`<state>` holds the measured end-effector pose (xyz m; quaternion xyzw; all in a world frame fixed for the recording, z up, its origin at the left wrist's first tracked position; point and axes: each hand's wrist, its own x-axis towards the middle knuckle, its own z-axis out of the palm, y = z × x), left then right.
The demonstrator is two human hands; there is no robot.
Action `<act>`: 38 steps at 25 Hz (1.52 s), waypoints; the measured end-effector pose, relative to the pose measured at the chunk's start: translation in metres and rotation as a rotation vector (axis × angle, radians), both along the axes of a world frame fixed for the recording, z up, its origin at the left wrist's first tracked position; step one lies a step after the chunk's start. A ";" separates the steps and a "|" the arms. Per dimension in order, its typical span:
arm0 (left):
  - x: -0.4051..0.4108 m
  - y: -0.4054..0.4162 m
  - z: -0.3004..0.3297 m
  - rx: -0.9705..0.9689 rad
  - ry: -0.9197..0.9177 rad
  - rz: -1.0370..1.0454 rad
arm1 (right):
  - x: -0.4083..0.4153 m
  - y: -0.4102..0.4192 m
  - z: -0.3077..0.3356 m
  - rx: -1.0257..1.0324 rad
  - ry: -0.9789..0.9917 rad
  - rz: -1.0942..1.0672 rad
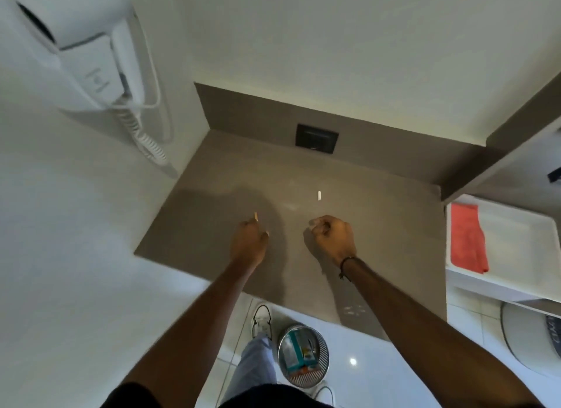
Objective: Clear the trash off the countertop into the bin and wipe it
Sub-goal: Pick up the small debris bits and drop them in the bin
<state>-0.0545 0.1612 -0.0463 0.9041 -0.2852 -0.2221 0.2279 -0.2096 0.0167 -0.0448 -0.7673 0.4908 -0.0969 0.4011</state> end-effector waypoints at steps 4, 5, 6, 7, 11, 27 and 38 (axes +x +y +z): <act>0.035 -0.025 -0.017 -0.024 -0.016 0.130 | 0.046 -0.040 -0.009 -0.070 0.096 -0.115; 0.043 -0.030 -0.022 -0.004 -0.019 0.114 | 0.056 -0.050 -0.014 -0.072 0.126 -0.127; 0.050 -0.033 -0.026 0.014 -0.028 0.078 | 0.064 -0.058 -0.019 -0.077 0.159 -0.119; 0.056 -0.036 -0.029 0.027 -0.038 0.039 | 0.070 -0.065 -0.023 -0.085 0.197 -0.098; 0.065 -0.043 -0.030 0.080 -0.067 -0.050 | 0.088 -0.083 -0.031 -0.126 0.273 -0.085; -0.135 0.088 -0.007 -0.194 0.066 -0.328 | -0.144 0.116 -0.020 -0.083 0.173 0.313; -0.207 0.144 -0.030 -0.014 0.028 -0.406 | -0.215 0.159 -0.036 0.010 0.196 0.148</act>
